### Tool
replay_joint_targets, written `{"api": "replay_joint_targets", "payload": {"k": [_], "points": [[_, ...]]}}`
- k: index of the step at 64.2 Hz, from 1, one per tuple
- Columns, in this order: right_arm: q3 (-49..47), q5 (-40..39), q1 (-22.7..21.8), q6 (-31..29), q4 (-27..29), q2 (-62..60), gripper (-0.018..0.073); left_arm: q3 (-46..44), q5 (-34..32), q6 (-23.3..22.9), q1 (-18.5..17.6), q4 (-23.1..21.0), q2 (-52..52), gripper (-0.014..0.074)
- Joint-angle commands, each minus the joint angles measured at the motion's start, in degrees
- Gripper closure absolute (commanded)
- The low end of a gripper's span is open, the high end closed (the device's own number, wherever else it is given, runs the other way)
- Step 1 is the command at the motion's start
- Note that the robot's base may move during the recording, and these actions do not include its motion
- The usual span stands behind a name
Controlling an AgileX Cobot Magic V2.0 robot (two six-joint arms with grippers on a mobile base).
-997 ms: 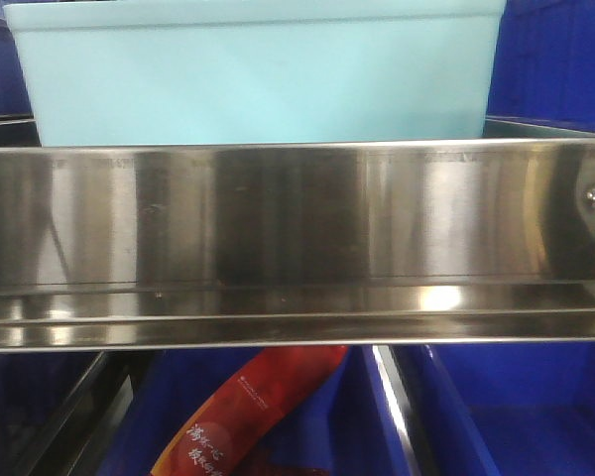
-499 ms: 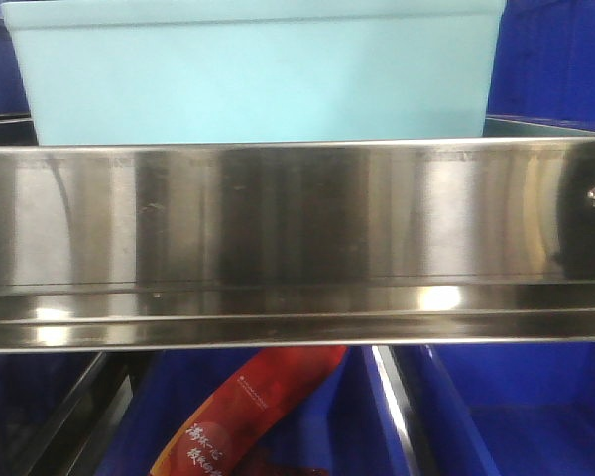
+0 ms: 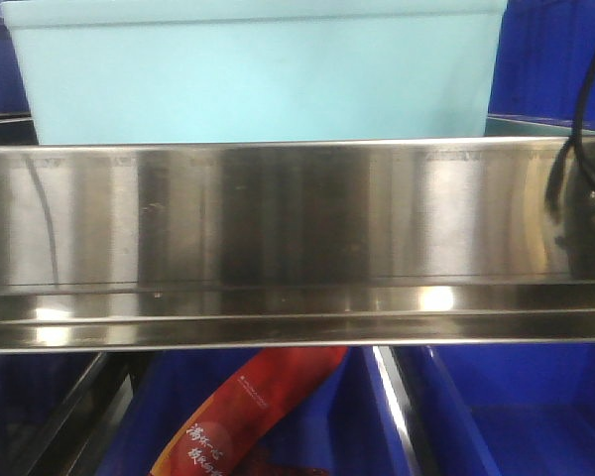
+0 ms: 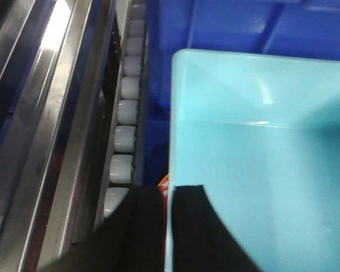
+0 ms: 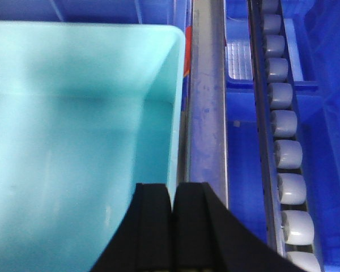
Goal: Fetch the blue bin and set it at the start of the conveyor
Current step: 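Close both grippers on opposite rims of the teal bin, then lift the teal bin with both grippers off the roller shelf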
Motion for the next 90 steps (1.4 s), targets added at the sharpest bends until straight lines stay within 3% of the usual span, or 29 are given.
{"api": "replay_joint_targets", "payload": {"k": [1, 8, 14, 20, 30, 43, 62, 90], "points": [[-0.62, -0.32, 0.11, -0.6, -0.93, 0.91, 0.0693, -0.49, -1.06, -0.63, 0.16, 0.23, 0.58, 0.0421], [-0.62, 0.3, 0.11, -0.6, -0.93, 2.35, 0.0555, -0.49, -2.26, -0.63, 0.16, 0.23, 1.49, 0.0319], [-0.62, 0.39, 0.11, -0.6, -0.93, 3.05, 0.0384, -0.49, -2.04, -0.63, 0.58, 0.33, 2.28, 0.032], [-0.62, -1.0, 0.11, -0.6, -0.93, 3.18, 0.0298, -0.49, -1.91, -0.63, 1.12, 0.0, 3.21, 0.032], [-0.62, -2.41, 0.11, -0.6, -0.93, 4.59, 0.0294, -0.49, -1.57, 0.05, 2.34, -1.07, 4.53, 0.032], [-0.62, -2.22, -0.02, -0.6, -0.09, 7.29, 0.0294, -0.49, -1.44, 4.14, 2.56, -3.17, 5.59, 0.032], [-0.62, -2.11, -2.63, -0.6, 2.25, 8.2, 0.0294, -0.49, -1.1, 4.12, 2.56, -4.04, 7.66, 0.032], [-0.62, -1.35, -1.46, -1.14, 2.25, 8.33, 0.0294, -0.49, -1.2, 3.97, 2.56, -4.15, 8.72, 0.032]]}}
